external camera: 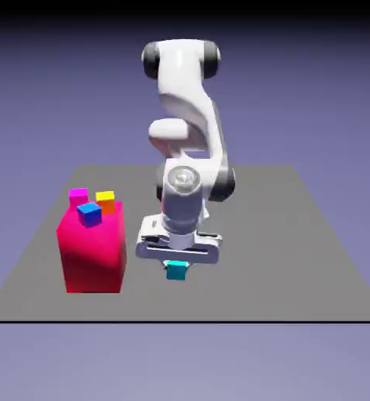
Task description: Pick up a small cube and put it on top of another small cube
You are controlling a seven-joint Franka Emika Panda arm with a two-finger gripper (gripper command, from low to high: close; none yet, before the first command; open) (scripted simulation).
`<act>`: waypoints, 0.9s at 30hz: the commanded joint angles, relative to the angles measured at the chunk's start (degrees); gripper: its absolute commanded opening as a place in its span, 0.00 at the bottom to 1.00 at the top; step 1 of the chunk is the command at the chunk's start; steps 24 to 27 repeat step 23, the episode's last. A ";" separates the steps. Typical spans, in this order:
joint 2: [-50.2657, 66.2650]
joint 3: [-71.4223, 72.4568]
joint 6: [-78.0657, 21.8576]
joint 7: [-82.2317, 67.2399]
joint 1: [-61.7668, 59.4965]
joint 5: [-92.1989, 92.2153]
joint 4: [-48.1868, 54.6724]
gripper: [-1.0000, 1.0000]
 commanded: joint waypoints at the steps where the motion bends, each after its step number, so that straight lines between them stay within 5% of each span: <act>1: -2.08 -1.38 -1.32 0.47 -0.64 0.10 -0.68 0.00; 14: -28.29 -18.74 -17.81 5.29 -8.25 3.89 -9.24 0.00; 20: -26.67 -19.20 -7.34 4.92 -8.36 3.99 -18.16 0.00; 21: -26.67 -19.20 -7.34 4.92 -8.36 3.99 -18.16 1.00; 27: -27.04 -19.09 -9.77 5.01 -8.33 3.97 -16.09 1.00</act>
